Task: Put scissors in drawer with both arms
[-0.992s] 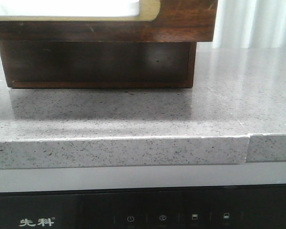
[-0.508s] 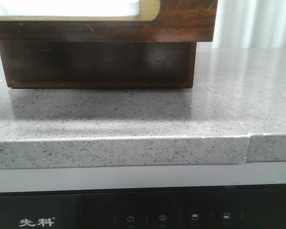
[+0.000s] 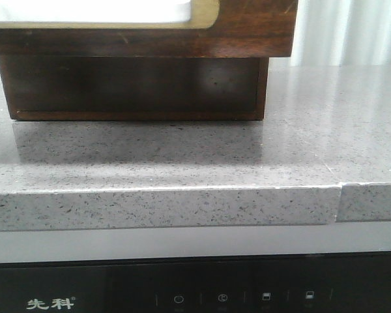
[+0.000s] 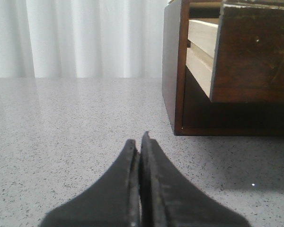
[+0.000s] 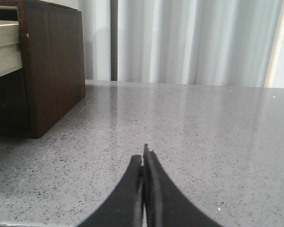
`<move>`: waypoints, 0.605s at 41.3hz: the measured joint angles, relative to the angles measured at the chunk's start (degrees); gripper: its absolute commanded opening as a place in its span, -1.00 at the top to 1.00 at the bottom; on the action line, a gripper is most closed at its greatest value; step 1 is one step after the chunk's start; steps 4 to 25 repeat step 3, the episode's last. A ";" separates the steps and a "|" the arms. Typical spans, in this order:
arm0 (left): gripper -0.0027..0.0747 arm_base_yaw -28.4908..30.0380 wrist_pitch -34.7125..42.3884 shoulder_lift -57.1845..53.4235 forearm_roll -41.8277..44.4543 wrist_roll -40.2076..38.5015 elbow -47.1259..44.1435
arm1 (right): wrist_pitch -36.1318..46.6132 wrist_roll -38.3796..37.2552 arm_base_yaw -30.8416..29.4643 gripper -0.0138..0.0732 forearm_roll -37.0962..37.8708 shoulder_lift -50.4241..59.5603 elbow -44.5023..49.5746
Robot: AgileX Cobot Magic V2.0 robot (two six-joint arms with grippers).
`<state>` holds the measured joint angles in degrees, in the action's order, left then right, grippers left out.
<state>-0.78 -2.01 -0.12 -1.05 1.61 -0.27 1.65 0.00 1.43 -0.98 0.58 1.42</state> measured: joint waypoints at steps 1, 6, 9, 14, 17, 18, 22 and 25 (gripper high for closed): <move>0.98 0.00 0.00 0.00 0.00 0.00 0.00 | 0.00 0.00 0.00 0.84 0.00 0.00 0.00; 0.98 0.00 0.00 0.00 0.00 0.00 0.00 | 0.00 0.00 0.00 0.84 0.00 0.00 0.00; 0.98 0.00 0.00 0.00 0.00 0.00 0.00 | 0.00 0.00 0.00 0.84 0.00 0.00 0.00; 0.98 0.00 0.00 0.00 0.00 0.00 0.00 | 0.00 0.00 0.00 0.84 0.00 0.00 0.00; 0.98 0.00 0.00 0.00 0.00 0.00 0.00 | 0.00 0.00 0.00 0.84 0.00 0.00 0.00; 0.98 0.00 0.00 0.00 0.00 0.00 0.00 | 0.00 0.00 0.00 0.84 0.00 0.00 0.00; 0.98 0.00 0.00 0.00 0.00 0.00 0.00 | 0.00 0.00 0.00 0.84 0.00 0.00 0.00; 0.98 0.00 0.00 0.00 0.00 0.00 0.00 | 0.00 0.00 0.00 0.84 0.00 0.00 0.00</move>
